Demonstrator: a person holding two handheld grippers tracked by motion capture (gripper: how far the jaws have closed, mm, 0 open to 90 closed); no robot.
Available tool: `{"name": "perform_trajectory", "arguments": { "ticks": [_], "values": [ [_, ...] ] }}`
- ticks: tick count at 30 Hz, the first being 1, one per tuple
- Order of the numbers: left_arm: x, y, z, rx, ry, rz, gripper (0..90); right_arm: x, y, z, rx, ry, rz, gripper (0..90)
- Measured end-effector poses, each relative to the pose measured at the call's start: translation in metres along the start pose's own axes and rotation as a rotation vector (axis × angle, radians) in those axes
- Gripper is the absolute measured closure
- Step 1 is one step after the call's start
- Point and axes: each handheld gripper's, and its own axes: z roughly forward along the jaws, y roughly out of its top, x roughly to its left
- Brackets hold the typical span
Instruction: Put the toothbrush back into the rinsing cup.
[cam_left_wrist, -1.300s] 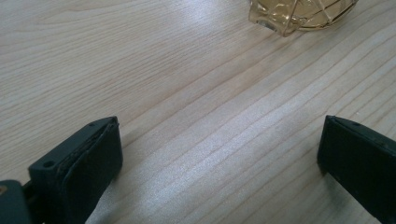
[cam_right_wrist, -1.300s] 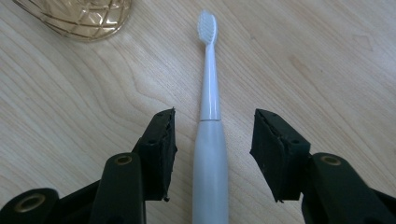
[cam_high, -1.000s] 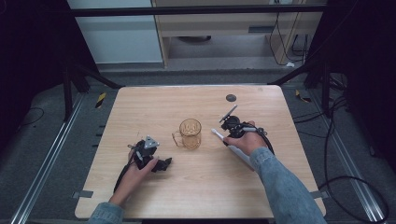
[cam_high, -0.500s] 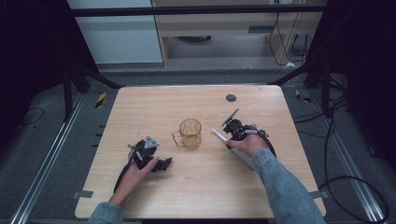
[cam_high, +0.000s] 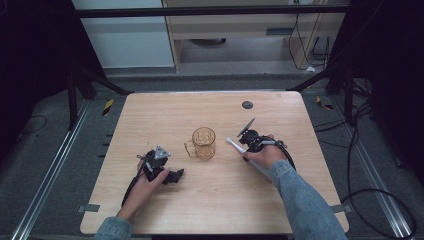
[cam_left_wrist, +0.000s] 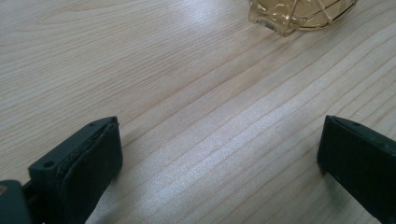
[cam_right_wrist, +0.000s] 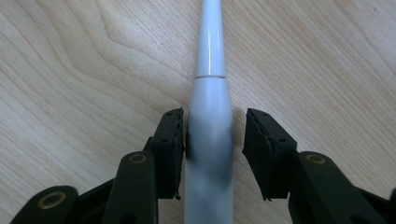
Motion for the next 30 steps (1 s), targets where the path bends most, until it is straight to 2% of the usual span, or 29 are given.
{"name": "perform_trajectory", "arguments": {
  "ticks": [9, 19, 26, 27, 28, 30],
  "values": [
    [0.000, 0.000, 0.000, 0.000, 0.000, 0.000, 0.0, 0.001, 0.000, 0.002, 0.008, 0.004, 0.013, 62.8],
    [0.000, 0.000, 0.000, 0.000, 0.000, 0.000, 0.0, 0.000, 0.000, 0.003, 0.005, 0.008, -0.004, 66.4],
    [0.000, 0.000, 0.000, 0.000, 0.000, 0.000, 0.0, -0.002, 0.000, 0.000, 0.010, 0.026, 0.027, 67.0],
    [0.000, 0.000, 0.000, 0.000, 0.000, 0.000, 0.0, -0.003, 0.000, -0.001, 0.002, 0.029, 0.023, 67.0],
    [0.000, 0.000, 0.000, 0.000, 0.000, 0.000, 0.0, -0.004, 0.000, -0.006, -0.006, 0.046, 0.046, 67.0],
    [0.000, 0.000, 0.000, 0.000, 0.000, 0.000, 0.0, -0.005, 0.000, -0.008, -0.010, 0.046, 0.045, 67.0]
  ]
}}
